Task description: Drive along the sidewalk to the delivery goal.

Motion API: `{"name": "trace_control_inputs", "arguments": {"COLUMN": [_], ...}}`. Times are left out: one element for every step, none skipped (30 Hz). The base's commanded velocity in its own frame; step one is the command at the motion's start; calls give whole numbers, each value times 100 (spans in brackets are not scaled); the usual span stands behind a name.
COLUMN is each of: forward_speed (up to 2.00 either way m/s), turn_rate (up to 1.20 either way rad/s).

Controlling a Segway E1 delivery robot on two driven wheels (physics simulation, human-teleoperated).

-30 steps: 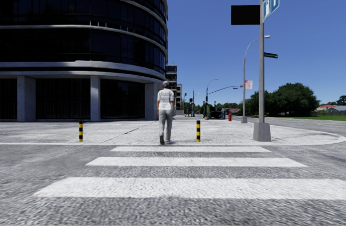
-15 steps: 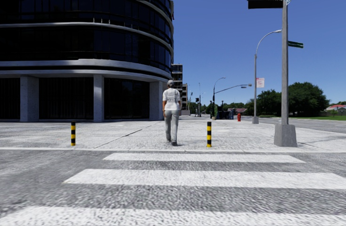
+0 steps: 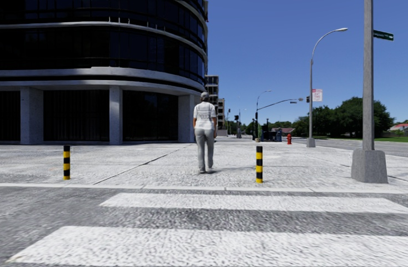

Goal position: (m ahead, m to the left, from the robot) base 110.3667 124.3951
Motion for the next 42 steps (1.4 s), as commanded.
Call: {"name": "trace_control_inputs", "arguments": {"forward_speed": [149,149,149,149,149,149,149,149,149,149,149,149,150,152,152,153,153,153,153,153,154,154,154,154,154,154,154,154,154,154,154,154,154,154,154,154,154,154,154,154,154,154], "turn_rate": [25,25,25,25,25,25,25,24,10,0,0,4,11,13,13,13,13,13,13,13,16,16,19,22,24,25,25,25,27,30,34,36,37,39,40,40,40,40,40,40,40,40]}}
